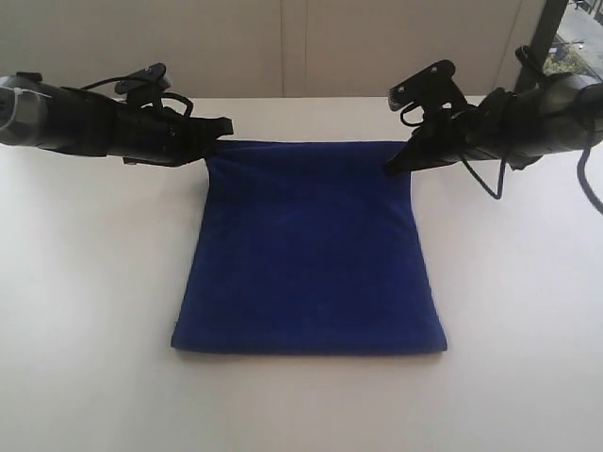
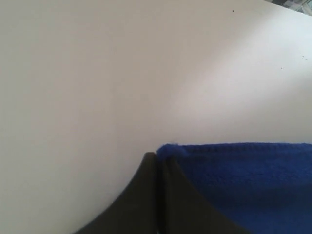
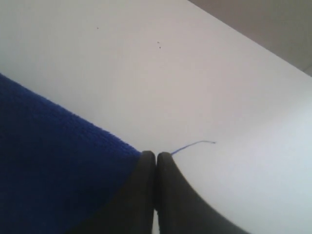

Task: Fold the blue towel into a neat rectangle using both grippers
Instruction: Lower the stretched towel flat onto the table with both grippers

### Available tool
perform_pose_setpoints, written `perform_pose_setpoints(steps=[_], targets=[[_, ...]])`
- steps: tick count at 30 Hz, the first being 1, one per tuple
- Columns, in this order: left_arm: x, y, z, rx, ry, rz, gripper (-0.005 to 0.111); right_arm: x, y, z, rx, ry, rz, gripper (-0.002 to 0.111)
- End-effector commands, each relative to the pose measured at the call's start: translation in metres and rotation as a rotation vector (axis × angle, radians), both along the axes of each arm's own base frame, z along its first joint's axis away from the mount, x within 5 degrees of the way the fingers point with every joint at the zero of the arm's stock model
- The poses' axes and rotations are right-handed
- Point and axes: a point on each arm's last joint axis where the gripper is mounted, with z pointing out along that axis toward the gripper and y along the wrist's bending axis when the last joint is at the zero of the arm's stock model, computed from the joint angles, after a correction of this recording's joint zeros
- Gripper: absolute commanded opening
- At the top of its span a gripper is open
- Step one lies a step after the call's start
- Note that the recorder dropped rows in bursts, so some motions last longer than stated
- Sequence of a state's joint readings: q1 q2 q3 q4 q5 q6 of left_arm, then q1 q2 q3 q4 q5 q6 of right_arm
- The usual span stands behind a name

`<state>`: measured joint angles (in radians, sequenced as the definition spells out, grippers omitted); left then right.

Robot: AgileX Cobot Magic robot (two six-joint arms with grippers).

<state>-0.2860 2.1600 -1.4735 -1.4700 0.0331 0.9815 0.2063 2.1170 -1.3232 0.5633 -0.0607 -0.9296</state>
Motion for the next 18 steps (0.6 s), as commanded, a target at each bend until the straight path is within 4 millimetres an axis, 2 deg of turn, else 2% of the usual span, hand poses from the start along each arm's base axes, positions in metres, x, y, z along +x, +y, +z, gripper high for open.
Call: perform_pose_setpoints(steps=[1,8,18], targets=[[0.005,0.007,-0.005,0.031,-0.003,0.061,0.0,0.013,-0.002,-0.001,-0.007,-0.049,-0.018,0.0],[0.013,0.003,-0.017,0.025,0.007,0.051,0.0,0.019,0.0,-0.016,-0.004,-0.023,-0.02,0.0],[0.021,0.003,-0.018,0.029,-0.01,0.062,0.0,0.022,-0.003,-0.014,-0.011,-0.064,-0.043,0.0]])
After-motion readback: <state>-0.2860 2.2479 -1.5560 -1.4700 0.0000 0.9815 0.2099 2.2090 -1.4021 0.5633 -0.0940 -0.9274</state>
